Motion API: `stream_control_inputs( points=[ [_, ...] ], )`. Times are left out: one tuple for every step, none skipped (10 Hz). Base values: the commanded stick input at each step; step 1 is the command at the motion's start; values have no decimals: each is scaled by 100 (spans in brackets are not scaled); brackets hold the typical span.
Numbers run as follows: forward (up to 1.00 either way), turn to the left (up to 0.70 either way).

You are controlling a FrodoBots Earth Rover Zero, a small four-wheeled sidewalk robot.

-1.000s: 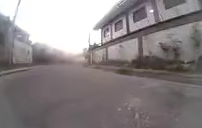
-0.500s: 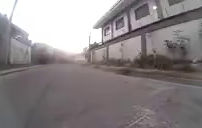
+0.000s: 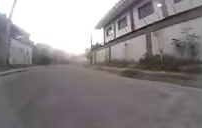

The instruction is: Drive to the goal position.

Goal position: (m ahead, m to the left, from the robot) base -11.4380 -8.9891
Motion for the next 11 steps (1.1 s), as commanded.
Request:
stream_control_inputs(
  points=[
    [100,0],
    [100,0],
    [100,0],
    [100,0],
    [100,0],
    [100,0],
    [100,0],
    [100,0],
    [100,0],
    [100,0],
    [100,0]
  ],
)
